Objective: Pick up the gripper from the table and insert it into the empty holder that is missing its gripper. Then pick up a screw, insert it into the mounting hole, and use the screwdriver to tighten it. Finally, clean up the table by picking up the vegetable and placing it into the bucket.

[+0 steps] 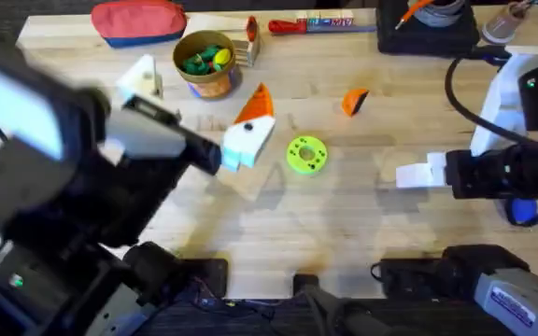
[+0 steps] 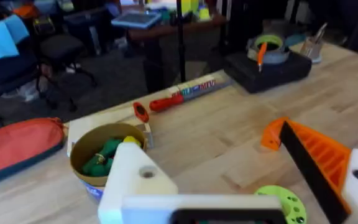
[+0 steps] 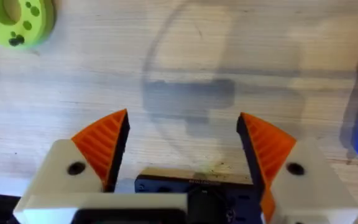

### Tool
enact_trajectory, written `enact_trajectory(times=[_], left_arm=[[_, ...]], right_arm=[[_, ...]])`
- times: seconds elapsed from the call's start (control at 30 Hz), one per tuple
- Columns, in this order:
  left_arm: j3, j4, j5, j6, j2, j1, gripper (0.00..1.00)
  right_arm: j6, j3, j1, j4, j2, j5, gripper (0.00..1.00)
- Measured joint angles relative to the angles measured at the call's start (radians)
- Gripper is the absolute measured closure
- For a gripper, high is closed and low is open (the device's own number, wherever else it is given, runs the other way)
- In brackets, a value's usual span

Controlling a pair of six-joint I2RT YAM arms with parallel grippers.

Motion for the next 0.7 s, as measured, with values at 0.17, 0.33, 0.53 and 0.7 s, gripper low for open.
enact_trajectory(times=[0.17, 0.33, 0.53, 0.7], left_arm=[[-0.215, 0.146, 0.032, -0.026, -0.209, 0.041, 0.013], [-0.369, 0.196, 0.132, -0.085, -0.330, 0.159, 0.011], [-0.438, 0.226, 0.263, -0.141, -0.376, 0.264, 0.014], [-0.445, 0.126, 0.324, -0.159, -0.376, 0.278, 0.013]], right_arm=[[0.000, 0.000, 0.000, 0.000, 0.000, 0.000, 0.010], [0.000, 0.000, 0.000, 0.000, 0.000, 0.000, 0.008], [0.000, 0.000, 0.000, 0.000, 0.000, 0.000, 0.010], [0.000, 0.000, 0.000, 0.000, 0.000, 0.000, 0.010]])
